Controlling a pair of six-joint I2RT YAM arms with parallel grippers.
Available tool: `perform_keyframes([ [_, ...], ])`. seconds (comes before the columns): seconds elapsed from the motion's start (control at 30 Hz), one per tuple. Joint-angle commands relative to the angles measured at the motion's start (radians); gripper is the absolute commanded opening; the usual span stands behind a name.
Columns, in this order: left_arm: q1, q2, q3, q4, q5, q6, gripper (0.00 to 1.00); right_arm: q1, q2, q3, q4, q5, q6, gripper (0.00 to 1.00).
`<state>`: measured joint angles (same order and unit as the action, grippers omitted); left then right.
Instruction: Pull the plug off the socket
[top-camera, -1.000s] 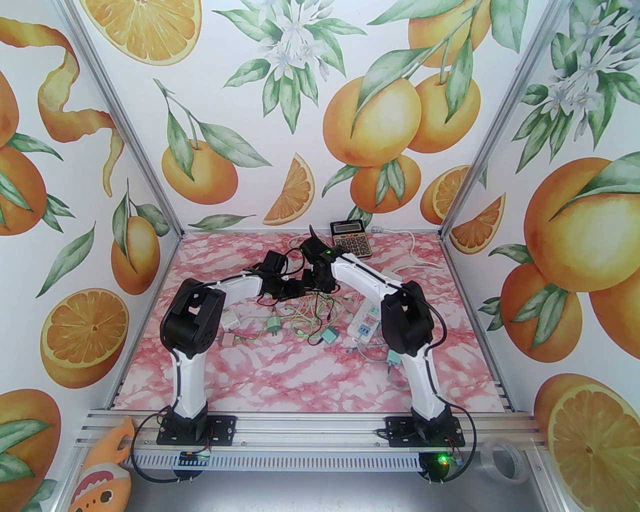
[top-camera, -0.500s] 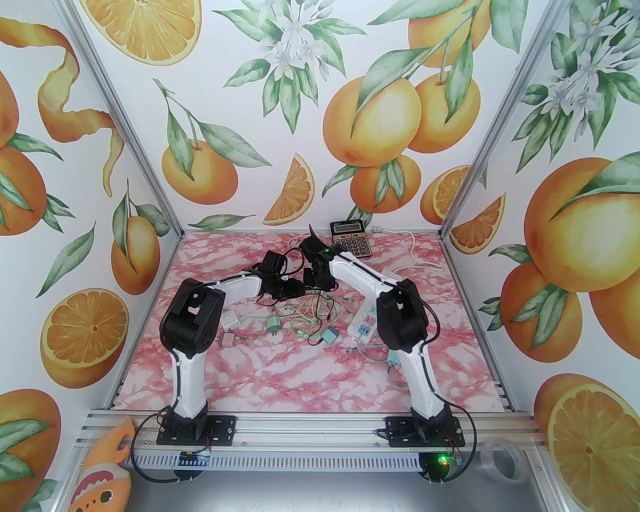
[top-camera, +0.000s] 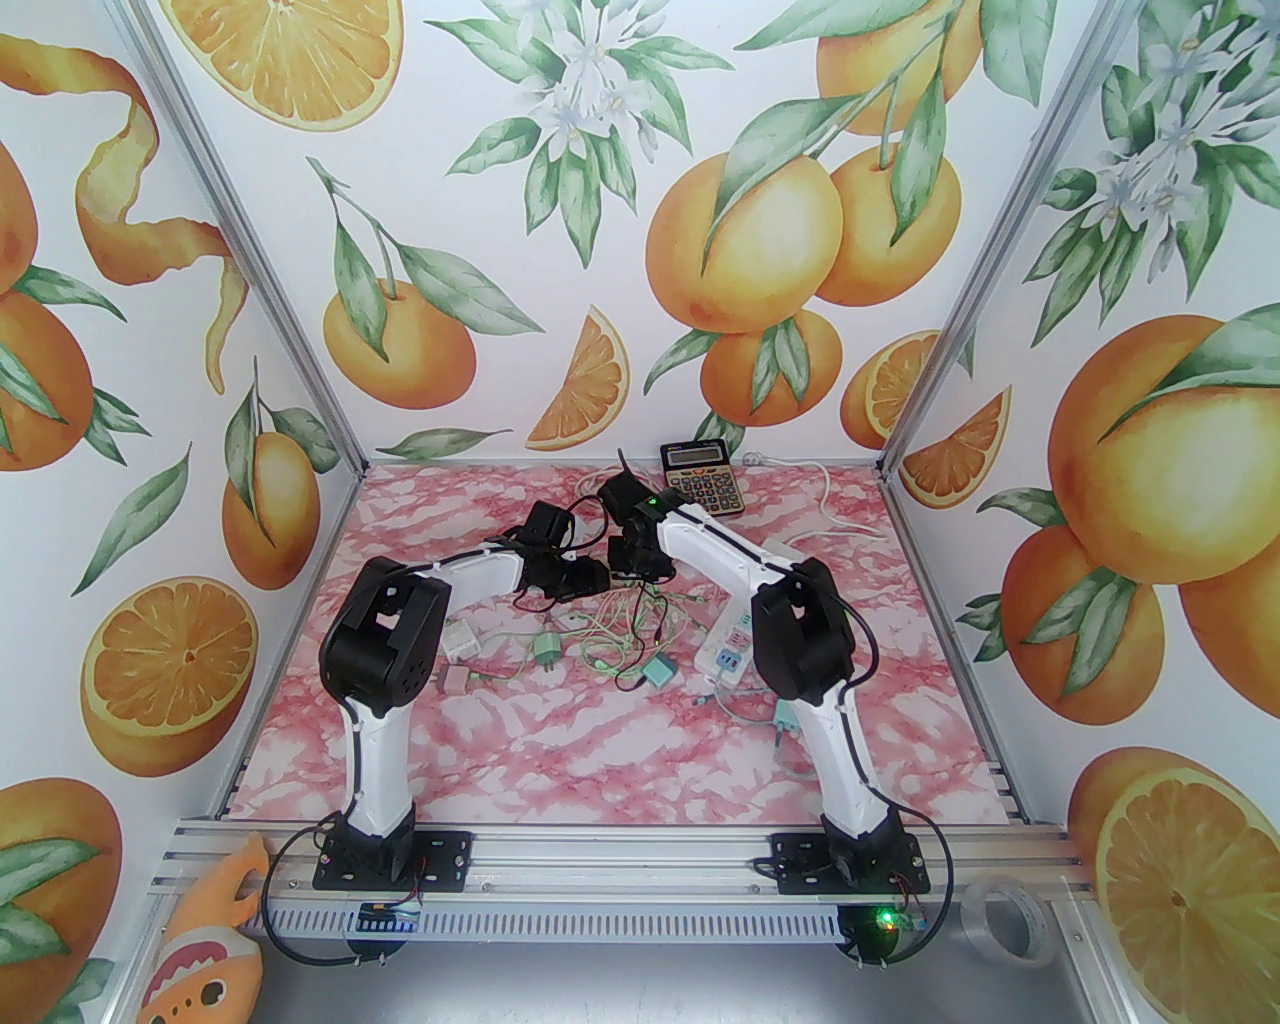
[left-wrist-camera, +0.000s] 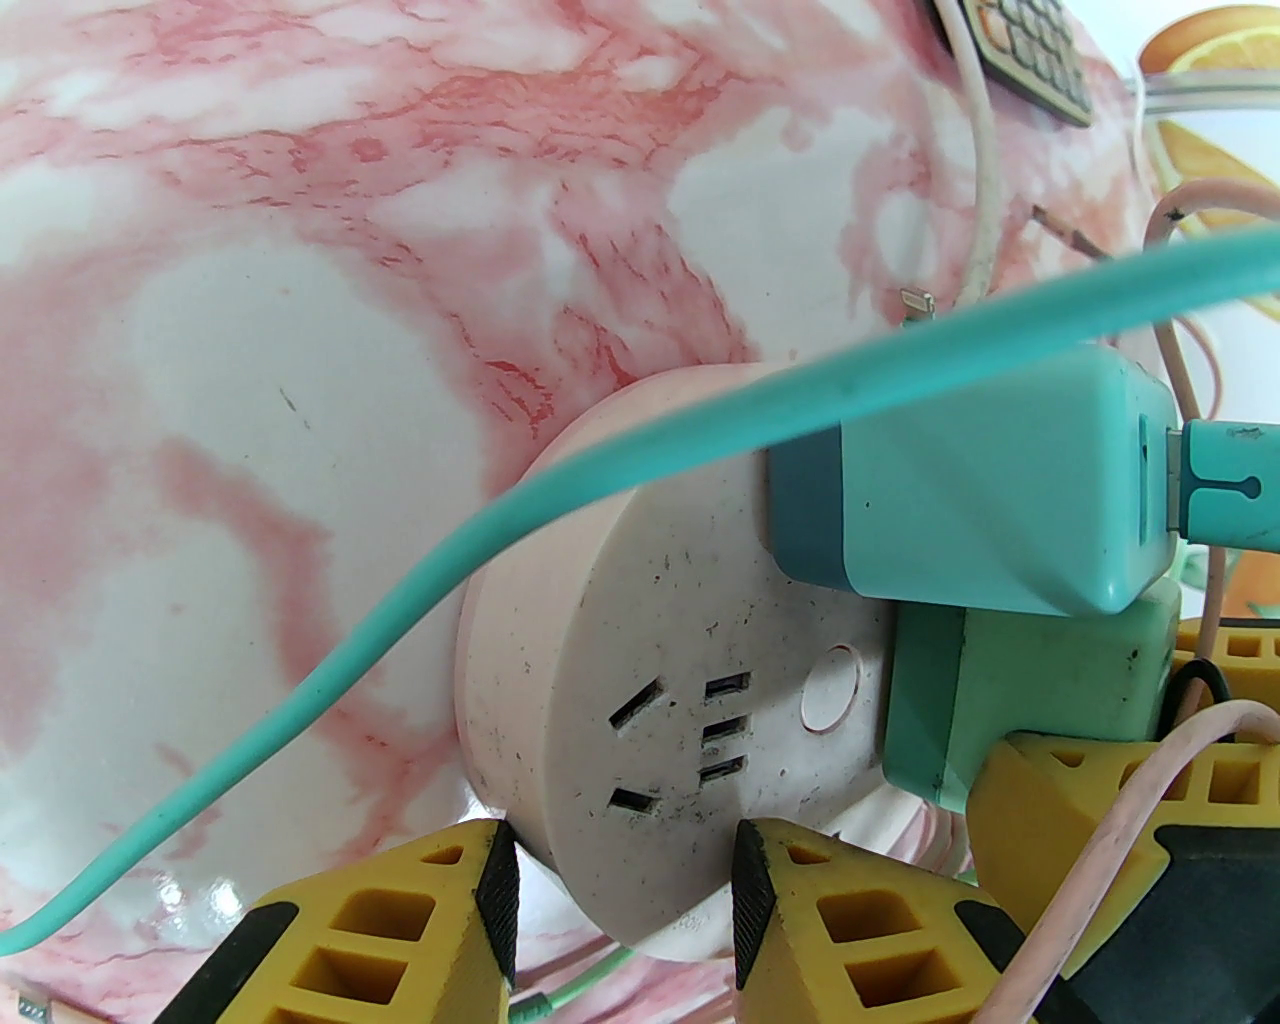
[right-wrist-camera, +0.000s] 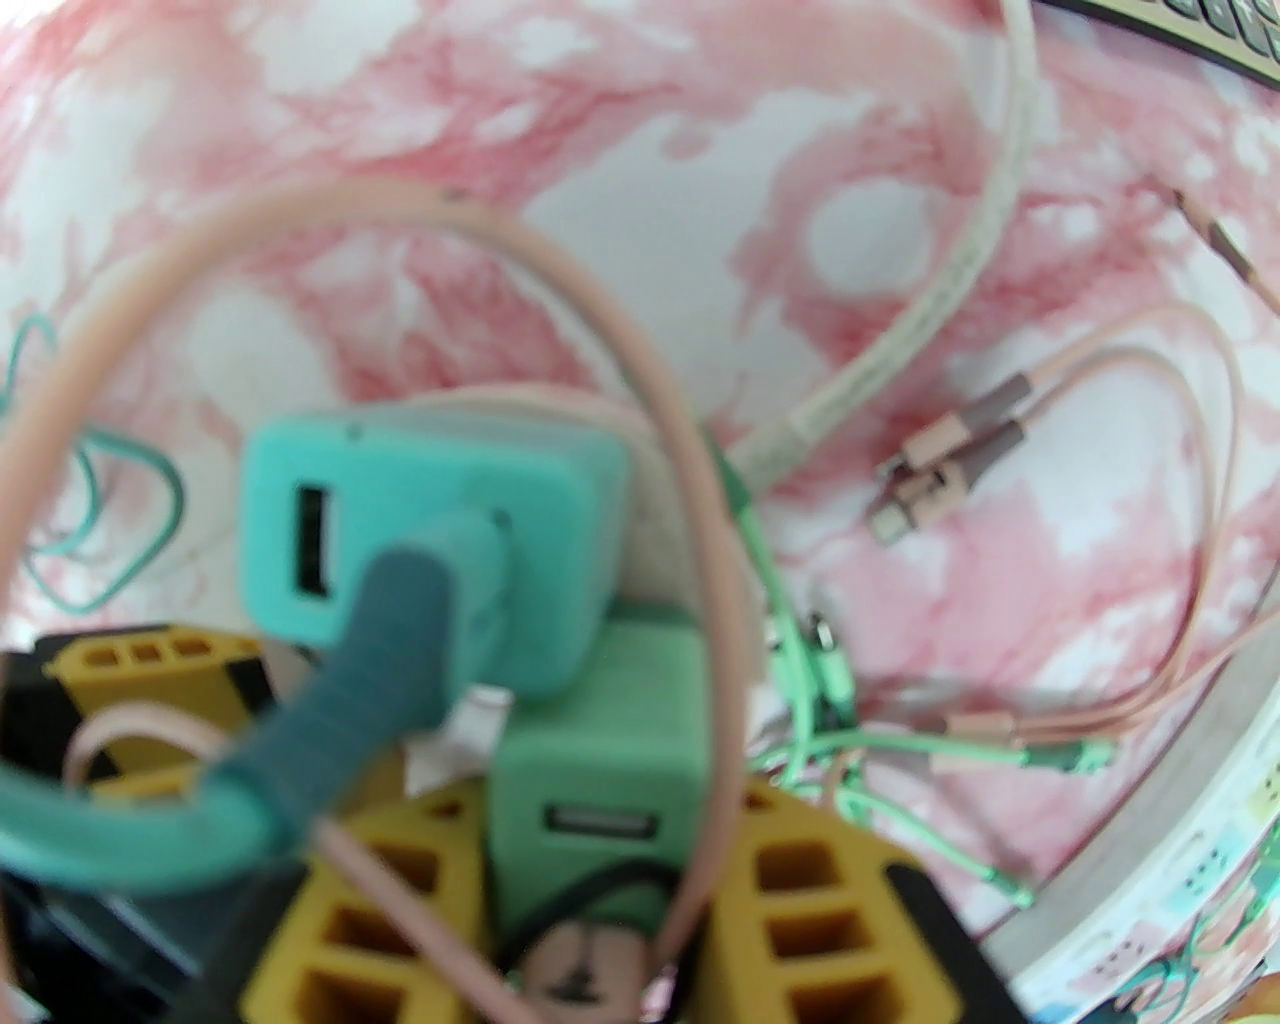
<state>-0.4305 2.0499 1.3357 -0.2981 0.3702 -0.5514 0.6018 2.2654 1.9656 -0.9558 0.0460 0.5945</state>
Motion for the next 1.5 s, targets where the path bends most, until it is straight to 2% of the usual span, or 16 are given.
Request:
perform_keyframes([
  [0.0, 0.004, 0.041, 0.044, -0.044, -0.040, -0.006, 0.34, 0.008, 0.016, 0.019, 0.007, 0.002, -0.020, 0.24],
  [0.5, -0.033, 0.130, 0.075, -0.154, -0.126, -0.002, 0.23, 0.090, 0.091, 0.169, -0.083, -0.010, -0.111, 0.23],
  [0.63, -0.035, 0.142, 0.074, -0.184, -0.147, -0.005, 0.21, 0.062, 0.075, 0.158, -0.076, -0.043, -0.100, 0.23],
  [0.83, -0.034, 0.147, 0.074, -0.229, -0.178, -0.005, 0.20, -0.039, -0.036, -0.013, 0.055, -0.166, -0.030, 0.23],
  [1.0, -0.036, 0.160, 0.079, -0.259, -0.176, -0.016, 0.20, -0.065, -0.053, -0.044, 0.089, -0.234, 0.002, 0.23],
  [1.13, -0.042, 0.167, 0.085, -0.269, -0.174, -0.010, 0.20, -0.018, -0.011, 0.039, 0.017, -0.176, -0.021, 0.23],
  [1.37, -0.048, 0.179, 0.099, -0.282, -0.165, -0.002, 0.20, 0.104, 0.140, 0.294, -0.178, -0.057, -0.090, 0.22],
  [1.47, -0.050, 0.177, 0.099, -0.283, -0.166, -0.003, 0.19, 0.129, 0.160, 0.317, -0.198, -0.039, -0.098, 0.21],
])
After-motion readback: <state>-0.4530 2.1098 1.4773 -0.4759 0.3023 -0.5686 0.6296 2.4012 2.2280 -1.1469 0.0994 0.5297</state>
